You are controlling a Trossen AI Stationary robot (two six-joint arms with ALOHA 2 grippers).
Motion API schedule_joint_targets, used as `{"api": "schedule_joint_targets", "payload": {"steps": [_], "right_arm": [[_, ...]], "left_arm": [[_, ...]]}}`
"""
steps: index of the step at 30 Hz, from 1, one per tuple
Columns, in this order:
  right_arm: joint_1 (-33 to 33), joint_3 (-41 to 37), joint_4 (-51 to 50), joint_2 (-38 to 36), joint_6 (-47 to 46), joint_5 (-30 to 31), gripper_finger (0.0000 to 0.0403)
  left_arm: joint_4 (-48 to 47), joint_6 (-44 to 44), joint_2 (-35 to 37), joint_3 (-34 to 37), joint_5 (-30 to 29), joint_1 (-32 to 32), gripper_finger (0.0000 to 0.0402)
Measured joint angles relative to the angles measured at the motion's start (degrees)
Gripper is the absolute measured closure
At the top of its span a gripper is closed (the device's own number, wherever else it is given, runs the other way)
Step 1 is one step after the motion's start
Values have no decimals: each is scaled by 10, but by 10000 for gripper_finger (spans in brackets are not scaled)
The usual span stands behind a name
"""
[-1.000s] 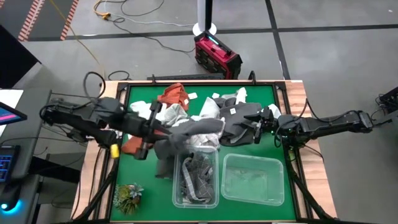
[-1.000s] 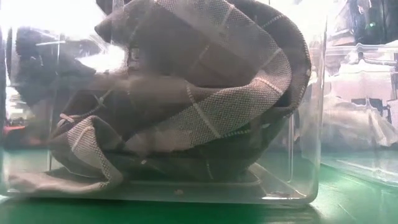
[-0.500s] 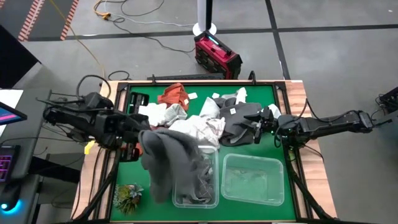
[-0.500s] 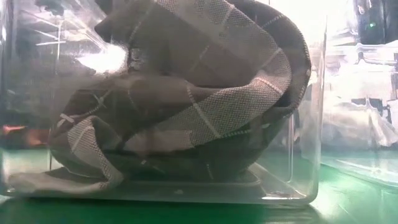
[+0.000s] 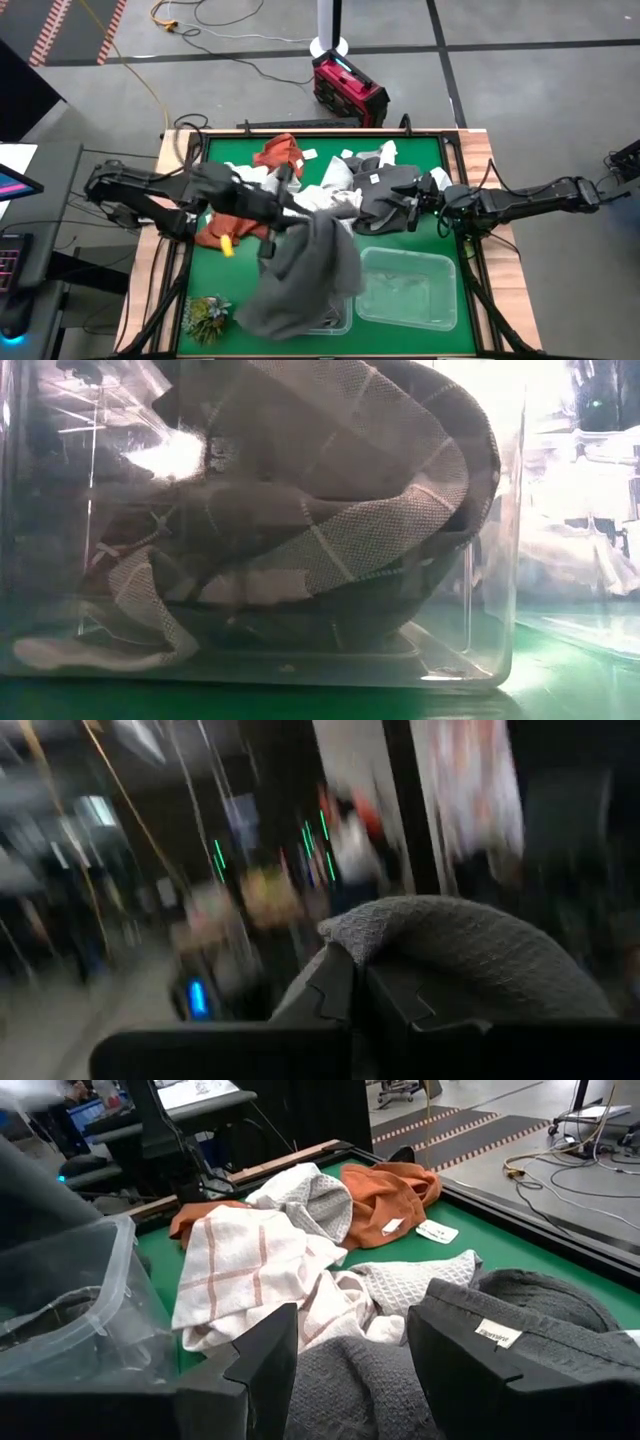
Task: Sort towels by color in basket
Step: Put the left dark grey towel into the left transparent bin
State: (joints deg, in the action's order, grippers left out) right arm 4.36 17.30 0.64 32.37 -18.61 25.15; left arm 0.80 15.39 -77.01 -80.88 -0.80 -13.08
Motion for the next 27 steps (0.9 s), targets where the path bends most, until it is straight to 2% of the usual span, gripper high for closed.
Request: {"api": "schedule_joint_targets", "payload": {"steps": [4,8,15,20,24,27], "right_arm": [[0,0,-1,0,0,0,184],[0,0,0,0,0,0,184],[0,0,0,0,0,0,184],[0,0,-1,0,0,0,184],[0,0,-1,0,0,0,184],[0,0,-1,0,0,0,184]], "left_arm": [[-180,-24,-42,-30,5,0,397],[-267,-48,-83,-35,38,-7,397],[-317,-60,-175,-35,59,-24,397],[-354,-120,-241,-35,61,-21,397],[-389,-165,-291,-37,49,-11,397],[-403,-162,-317,-39,39,-8,397]]}}
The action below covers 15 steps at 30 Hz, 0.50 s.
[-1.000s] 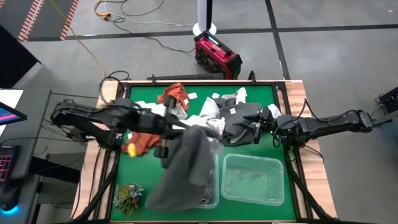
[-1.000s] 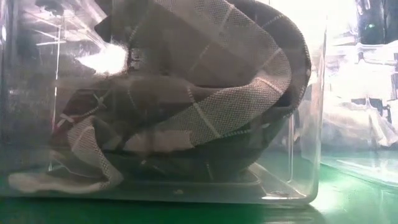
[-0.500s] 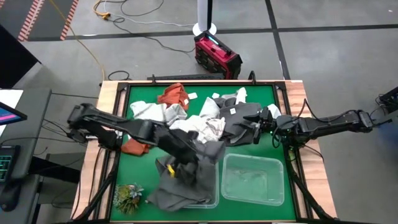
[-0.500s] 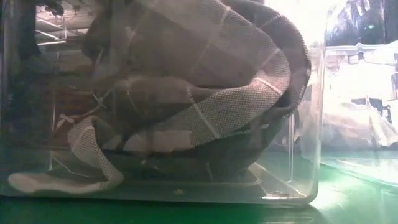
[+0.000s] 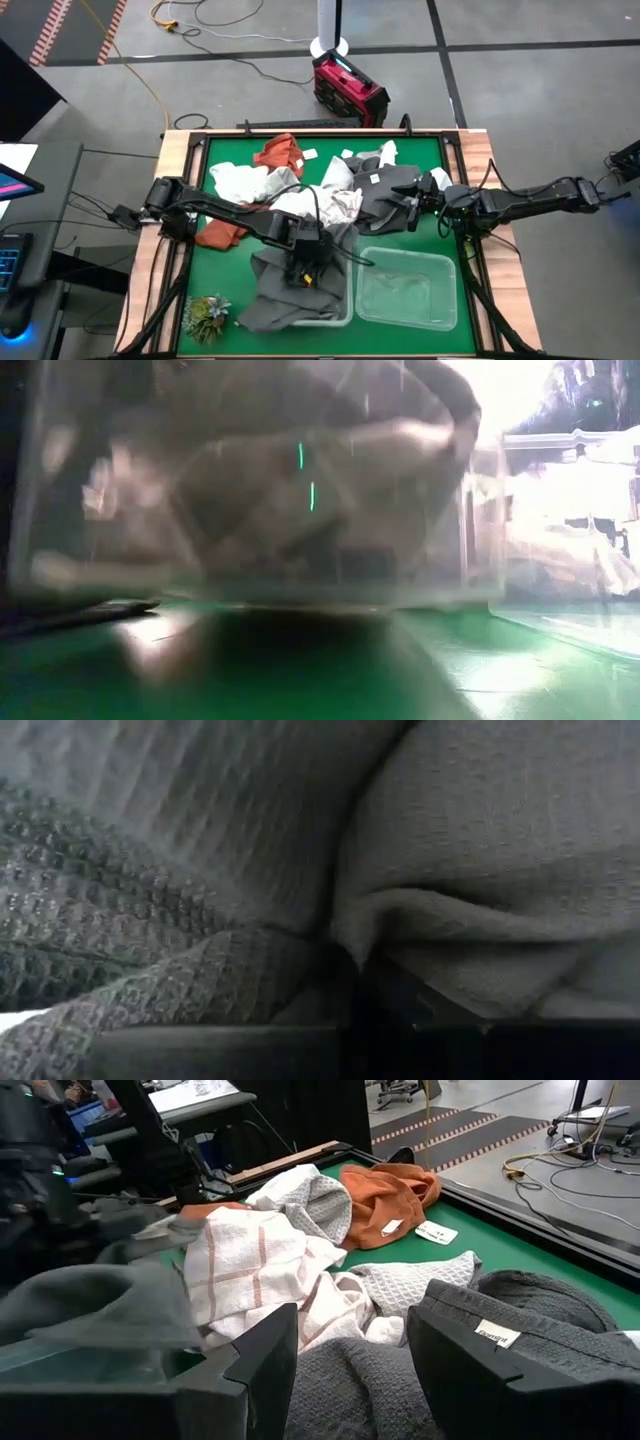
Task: Sort towels by color in basket
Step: Put the left dark grey towel into the left transparent bin
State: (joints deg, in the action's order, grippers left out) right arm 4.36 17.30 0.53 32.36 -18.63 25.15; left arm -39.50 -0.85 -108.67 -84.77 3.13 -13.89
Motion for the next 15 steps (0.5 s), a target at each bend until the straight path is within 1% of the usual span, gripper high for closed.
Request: {"api": "schedule_joint_targets", "payload": {"steps": [5,9,12,15], "right_arm": [[0,0,0,0,0,0,184],[0,0,0,0,0,0,184],[0,0,0,0,0,0,184],[0,0,1,0,0,0,184]], "left_arm": [[-10,19,-13,1,-20,-6,397],[-9,19,-9,5,-7,-13,390],[-17,28,-1,-13,-5,-22,383],[-21,56,0,-32,-11,-36,381]]}}
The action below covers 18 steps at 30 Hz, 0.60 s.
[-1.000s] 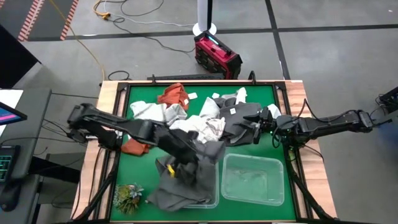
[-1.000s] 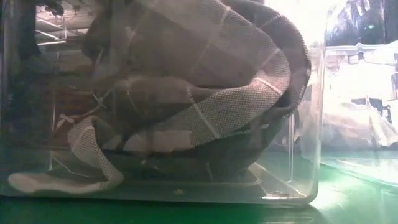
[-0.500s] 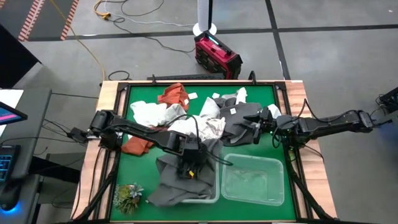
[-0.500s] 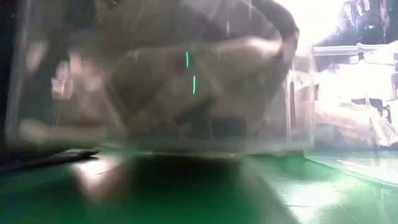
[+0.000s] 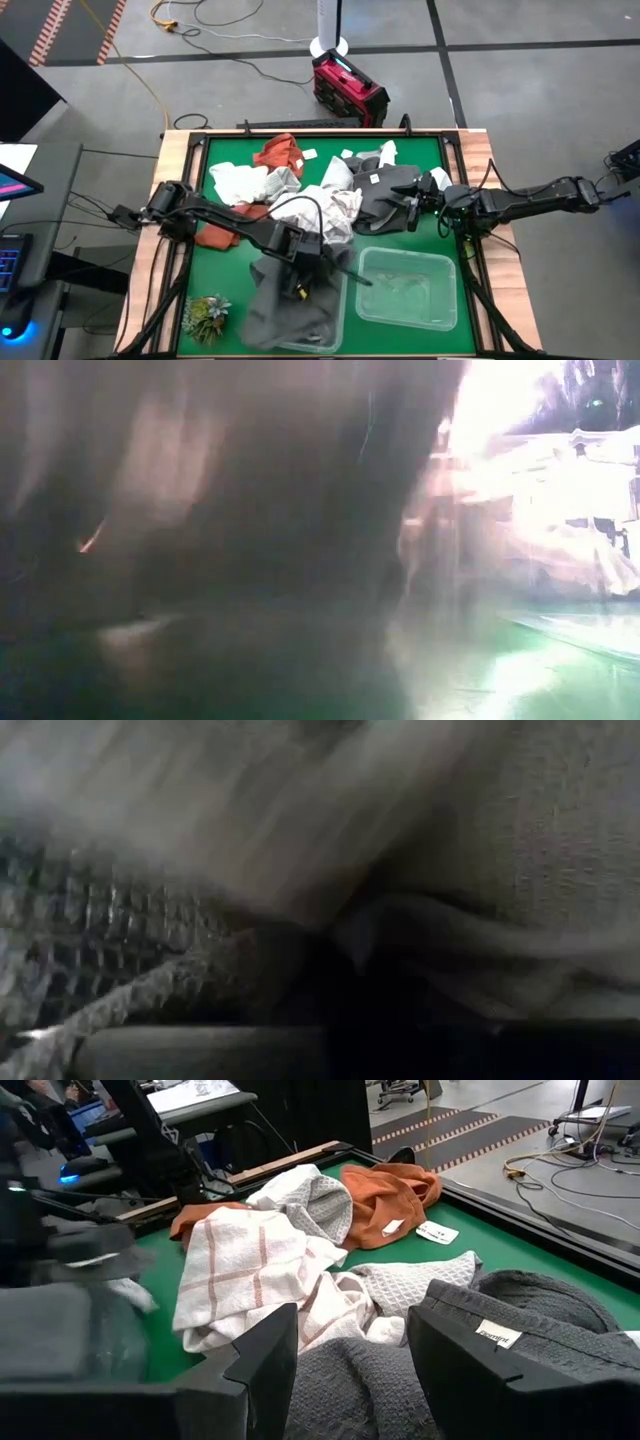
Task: Sort towels by color in basket
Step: Put the left dark grey towel into the left transparent bin
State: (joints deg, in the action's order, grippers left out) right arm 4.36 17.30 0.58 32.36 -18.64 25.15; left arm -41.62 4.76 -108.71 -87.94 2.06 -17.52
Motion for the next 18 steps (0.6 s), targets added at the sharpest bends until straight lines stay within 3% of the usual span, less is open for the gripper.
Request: {"api": "schedule_joint_targets", "payload": {"steps": [11,18], "right_arm": [[0,0,0,0,0,0,184],[0,0,1,0,0,0,184]], "left_arm": [[4,108,7,-4,-8,-42,380],[67,164,48,-5,-10,-61,379]]}}
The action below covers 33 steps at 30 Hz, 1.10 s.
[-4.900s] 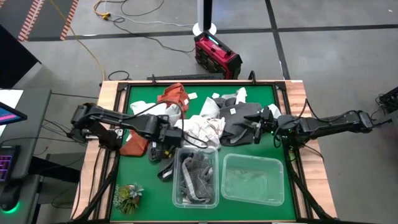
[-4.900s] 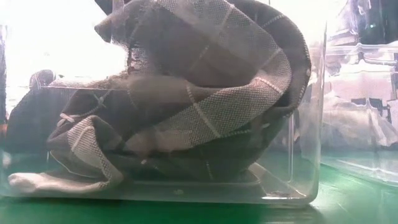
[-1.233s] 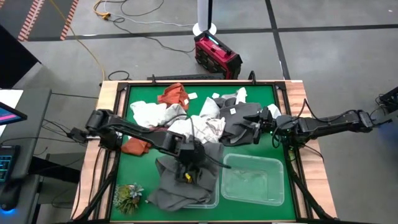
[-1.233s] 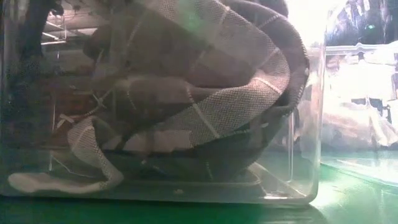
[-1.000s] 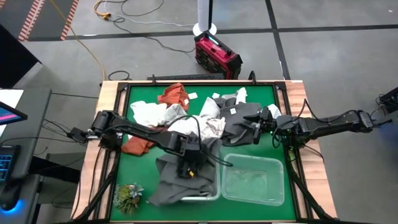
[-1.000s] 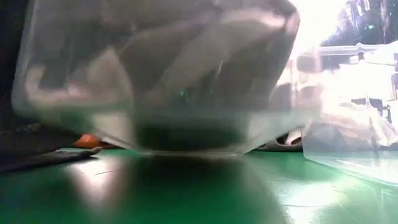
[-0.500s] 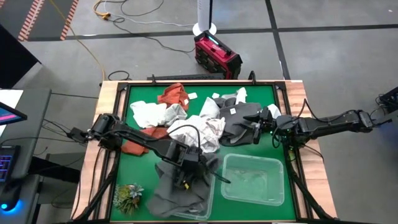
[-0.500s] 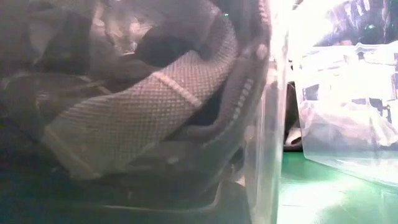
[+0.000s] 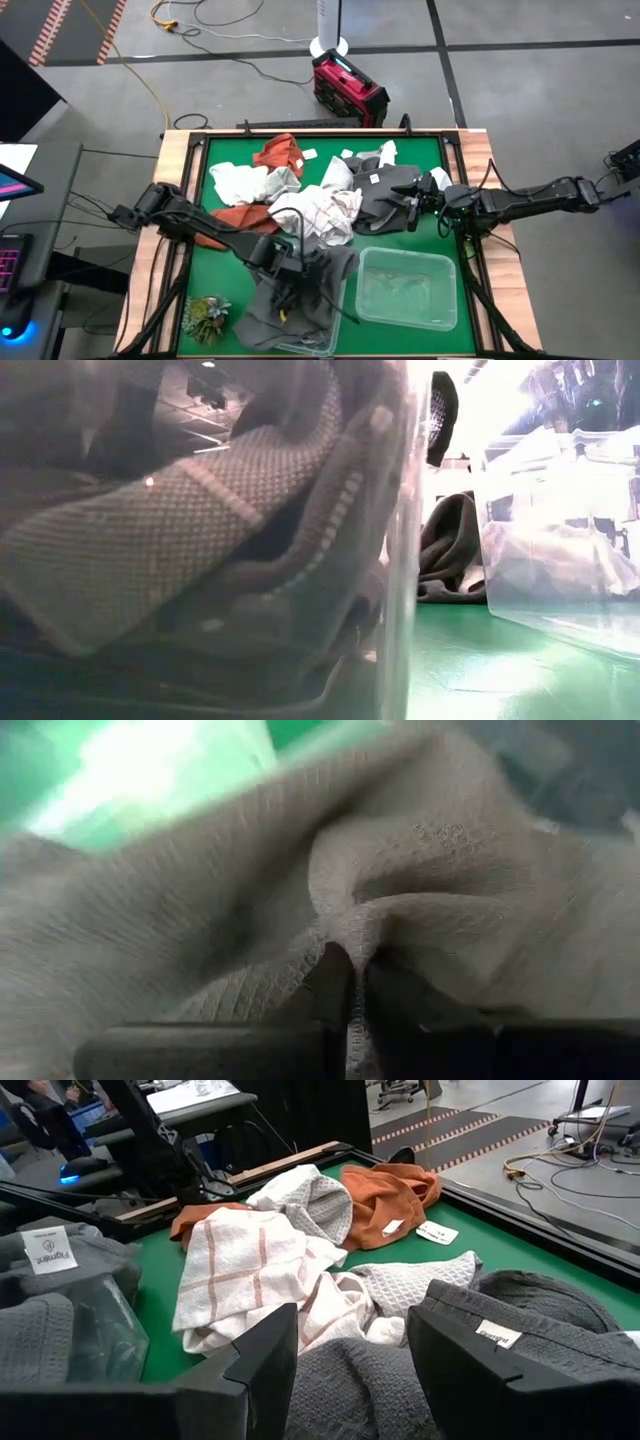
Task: Sort towels by color in basket
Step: Put the left dark grey towel into the left transparent bin
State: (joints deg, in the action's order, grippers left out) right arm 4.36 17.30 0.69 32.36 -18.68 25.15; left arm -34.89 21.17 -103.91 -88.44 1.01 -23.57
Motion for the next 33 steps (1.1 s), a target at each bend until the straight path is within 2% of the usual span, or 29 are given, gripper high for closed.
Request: {"api": "schedule_joint_targets", "payload": {"steps": [5,13,19,21,25,27,33], "right_arm": [[0,0,0,0,0,0,184],[0,0,0,0,0,0,184],[0,0,-1,0,0,0,184],[0,0,-1,0,0,0,184],[0,0,-1,0,1,0,184],[0,0,-1,0,1,0,184],[0,0,-1,0,1,0,184]], "left_arm": [[1,17,8,5,1,2,380],[20,28,-53,28,102,9,397],[-3,20,-90,28,113,16,390],[-15,5,-101,28,93,21,390],[-18,-36,-118,28,-9,36,390],[-16,-46,-123,28,-42,47,390],[-14,-63,-129,28,-87,77,390]]}}
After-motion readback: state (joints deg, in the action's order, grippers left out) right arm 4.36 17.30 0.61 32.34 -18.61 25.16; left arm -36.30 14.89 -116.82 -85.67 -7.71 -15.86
